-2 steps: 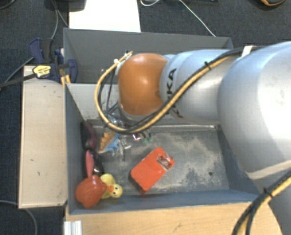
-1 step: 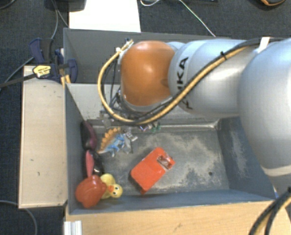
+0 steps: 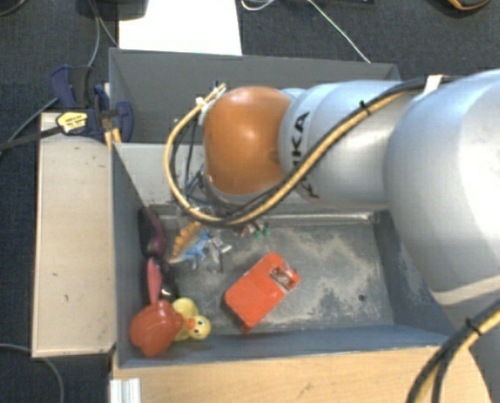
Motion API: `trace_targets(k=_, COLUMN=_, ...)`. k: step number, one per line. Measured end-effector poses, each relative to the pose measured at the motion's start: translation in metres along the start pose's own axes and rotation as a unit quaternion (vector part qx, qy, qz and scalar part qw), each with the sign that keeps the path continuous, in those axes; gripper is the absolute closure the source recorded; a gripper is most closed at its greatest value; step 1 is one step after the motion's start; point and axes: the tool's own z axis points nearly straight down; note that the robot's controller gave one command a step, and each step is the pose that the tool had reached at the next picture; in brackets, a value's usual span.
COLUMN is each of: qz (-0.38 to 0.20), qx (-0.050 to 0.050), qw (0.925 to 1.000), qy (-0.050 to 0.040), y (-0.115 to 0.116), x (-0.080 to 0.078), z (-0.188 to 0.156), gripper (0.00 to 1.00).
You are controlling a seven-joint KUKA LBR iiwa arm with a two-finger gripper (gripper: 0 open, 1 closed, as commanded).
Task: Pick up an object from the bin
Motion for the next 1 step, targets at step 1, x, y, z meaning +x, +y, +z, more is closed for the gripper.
trace_targets(k=1, qz=-0.134, qx=0.001, qw=0.991, qy=-0.0044, y=-0.0048, x=0.0016, z=0.0301, gripper=0.0)
